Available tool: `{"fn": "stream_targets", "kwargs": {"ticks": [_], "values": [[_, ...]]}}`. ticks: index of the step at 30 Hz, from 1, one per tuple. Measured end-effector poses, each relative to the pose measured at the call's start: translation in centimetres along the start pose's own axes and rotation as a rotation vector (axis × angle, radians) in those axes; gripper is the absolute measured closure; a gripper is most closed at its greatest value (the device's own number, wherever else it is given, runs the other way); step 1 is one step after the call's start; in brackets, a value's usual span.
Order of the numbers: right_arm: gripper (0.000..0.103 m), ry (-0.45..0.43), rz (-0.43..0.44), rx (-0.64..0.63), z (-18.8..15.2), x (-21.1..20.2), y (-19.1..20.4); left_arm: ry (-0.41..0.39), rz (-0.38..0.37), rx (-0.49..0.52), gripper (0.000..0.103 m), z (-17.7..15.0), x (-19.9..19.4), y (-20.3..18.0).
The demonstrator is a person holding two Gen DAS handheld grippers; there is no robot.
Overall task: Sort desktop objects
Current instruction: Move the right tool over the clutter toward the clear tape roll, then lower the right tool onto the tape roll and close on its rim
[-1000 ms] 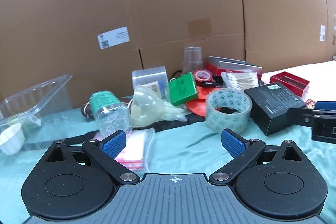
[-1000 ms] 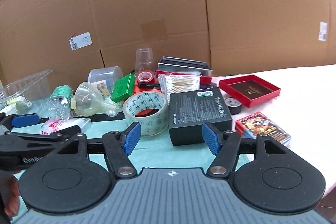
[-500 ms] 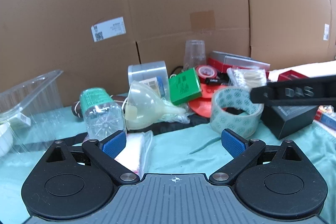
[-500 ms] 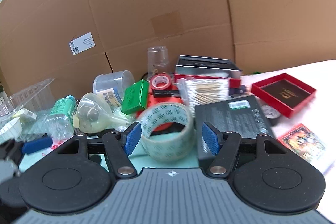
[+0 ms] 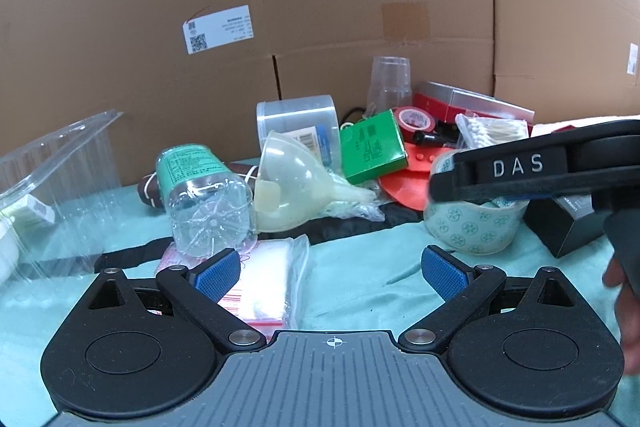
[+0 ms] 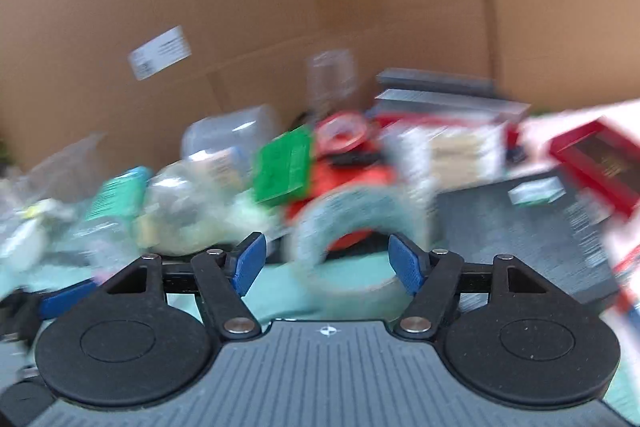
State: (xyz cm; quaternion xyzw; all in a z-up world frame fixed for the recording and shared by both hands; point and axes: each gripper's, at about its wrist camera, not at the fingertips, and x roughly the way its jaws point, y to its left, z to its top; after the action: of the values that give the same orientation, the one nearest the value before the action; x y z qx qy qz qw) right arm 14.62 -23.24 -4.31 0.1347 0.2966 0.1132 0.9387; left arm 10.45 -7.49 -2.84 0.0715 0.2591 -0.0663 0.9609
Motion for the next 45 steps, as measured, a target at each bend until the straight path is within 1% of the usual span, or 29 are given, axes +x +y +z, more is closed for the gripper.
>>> {"fn": "stream_targets", "kwargs": {"ticks": [2,5,8,12,16,19,21,23,24,26,27,29,31,34,36,37,38,39,40,42,43,45], "values": [[0.033,-0.026,-0.016,-0.014,-0.1,-0.6,0.2,0.000,0.003,0.004,0.001,0.0,0.0,0.0],[0.033,-0.065,-0.093,-0.004,0.4,-1.4,-0.5,0.000,0.005,-0.002,0.001,0.0,0.1,0.2],[0.033,-0.058,-0.130,0.025,0.6,-1.3,-1.7,0.004,0.000,-0.008,0.001,0.0,0.2,0.1],[0.033,-0.057,-0.133,0.028,0.6,-1.0,-1.7,0.004,-0.001,-0.002,0.001,0.0,0.4,-0.2],[0.031,-0.040,-0.159,0.040,0.8,0.5,-1.9,0.004,0.002,0.009,0.001,0.0,0.6,-0.3],[0.030,-0.040,-0.149,0.044,0.9,1.3,-2.1,0.003,0.002,0.017,0.001,0.4,1.0,-0.4],[0.030,-0.038,-0.141,0.039,1.1,1.2,-2.0,-0.015,-0.001,0.021,0.002,1.0,1.5,-0.7],[0.032,-0.035,-0.130,0.043,1.2,1.0,-2.2,-0.021,-0.010,0.034,0.007,1.8,2.3,-1.1],[0.035,-0.035,-0.130,0.042,1.3,1.0,-2.3,-0.022,-0.018,0.039,0.009,2.1,2.7,-1.4],[0.037,-0.031,-0.123,0.051,1.3,1.0,-2.7,-0.020,-0.038,0.035,0.015,2.7,3.5,-1.8],[0.038,-0.028,-0.118,0.064,1.4,1.0,-3.0,-0.014,-0.041,0.030,0.017,2.9,3.9,-1.9],[0.042,-0.033,-0.110,0.084,1.4,0.8,-3.4,0.004,-0.061,-0.003,0.026,3.2,4.7,-1.9],[0.044,-0.037,-0.101,0.099,1.4,0.7,-3.7,0.021,-0.104,-0.052,0.033,3.3,5.1,-1.5],[0.044,-0.038,-0.078,0.129,1.4,0.6,-4.2,0.033,-0.173,-0.115,0.036,3.4,5.6,-0.9],[0.043,-0.042,-0.076,0.132,1.4,0.6,-4.2,0.024,-0.217,-0.146,0.037,3.5,5.4,-0.8],[0.043,-0.043,-0.072,0.137,1.4,0.6,-4.3,0.022,-0.244,-0.158,0.040,3.6,5.4,-0.8],[0.044,-0.046,-0.067,0.144,1.4,0.6,-4.5,0.023,-0.276,-0.167,0.046,3.7,5.4,-0.8],[0.048,-0.046,-0.066,0.152,1.5,0.6,-4.6,0.031,-0.294,-0.168,0.050,3.8,5.4,-1.0],[0.050,-0.045,-0.067,0.155,1.5,0.6,-4.8,0.043,-0.302,-0.157,0.059,3.9,5.6,-1.3],[0.056,-0.042,-0.066,0.165,1.6,0.6,-5.0,0.062,-0.296,-0.135,0.070,4.1,6.1,-1.9],[0.057,-0.040,-0.059,0.174,1.6,0.6,-5.2,0.071,-0.299,-0.134,0.075,4.1,6.3,-2.1],[0.060,-0.038,-0.049,0.195,1.6,0.5,-5.5,0.086,-0.323,-0.146,0.075,4.2,6.8,-2.2]]}}
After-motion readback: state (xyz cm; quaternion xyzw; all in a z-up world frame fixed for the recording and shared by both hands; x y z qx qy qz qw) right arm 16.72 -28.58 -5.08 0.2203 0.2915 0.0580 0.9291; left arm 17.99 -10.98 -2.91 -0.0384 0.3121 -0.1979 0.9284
